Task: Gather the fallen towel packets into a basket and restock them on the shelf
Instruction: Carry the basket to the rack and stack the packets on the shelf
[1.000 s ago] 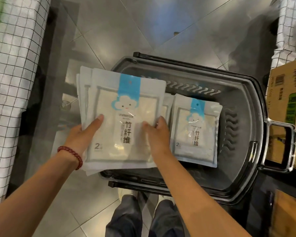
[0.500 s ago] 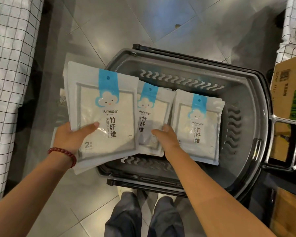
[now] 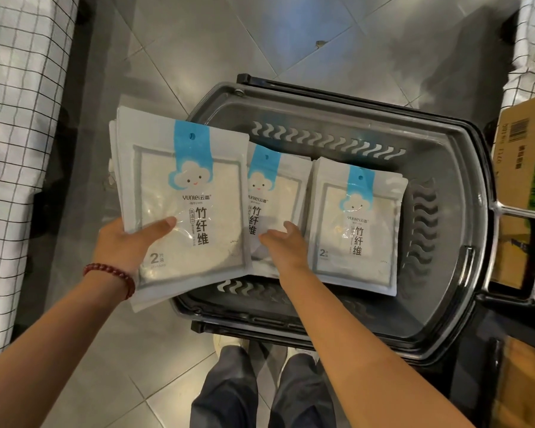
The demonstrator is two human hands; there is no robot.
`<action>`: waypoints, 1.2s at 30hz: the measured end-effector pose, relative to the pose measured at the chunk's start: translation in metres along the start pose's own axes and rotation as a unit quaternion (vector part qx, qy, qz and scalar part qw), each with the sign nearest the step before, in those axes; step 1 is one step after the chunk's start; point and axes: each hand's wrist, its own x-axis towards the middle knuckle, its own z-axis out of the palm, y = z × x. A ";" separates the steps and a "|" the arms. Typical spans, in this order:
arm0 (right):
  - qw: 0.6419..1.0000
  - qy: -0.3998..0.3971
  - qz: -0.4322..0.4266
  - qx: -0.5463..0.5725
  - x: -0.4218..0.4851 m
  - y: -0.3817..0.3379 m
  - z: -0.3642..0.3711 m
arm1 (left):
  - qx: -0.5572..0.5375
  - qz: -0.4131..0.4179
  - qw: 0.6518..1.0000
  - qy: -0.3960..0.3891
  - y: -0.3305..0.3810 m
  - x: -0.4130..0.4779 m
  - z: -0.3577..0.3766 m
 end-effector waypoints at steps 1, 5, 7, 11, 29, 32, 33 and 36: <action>1.000 0.011 -0.006 -0.014 0.000 0.000 0.002 | -0.003 0.000 1.000 0.000 0.001 -0.001 0.001; 0.994 0.082 -0.027 -0.069 0.004 -0.004 0.010 | -0.003 0.002 1.000 0.001 0.002 -0.005 0.004; 0.993 0.084 -0.021 -0.075 0.009 -0.007 0.014 | -0.008 0.008 1.000 0.000 0.003 -0.005 0.004; 0.990 0.105 -0.016 -0.092 0.023 -0.006 0.012 | -0.012 0.019 1.000 -0.004 0.003 -0.003 0.003; 0.962 0.147 -0.085 -0.216 0.027 0.009 0.006 | -0.006 0.030 0.999 0.019 -0.013 0.004 0.001; 0.983 0.109 -0.089 -0.118 0.023 0.004 -0.007 | -0.001 0.022 0.999 0.029 -0.011 0.003 0.005; 0.988 0.098 -0.089 -0.083 0.018 0.003 -0.012 | 0.002 0.017 0.999 0.033 -0.009 0.000 0.006; 0.993 0.089 -0.083 -0.003 -0.011 0.002 -0.030 | 0.015 -0.003 0.999 0.034 -0.003 -0.017 0.008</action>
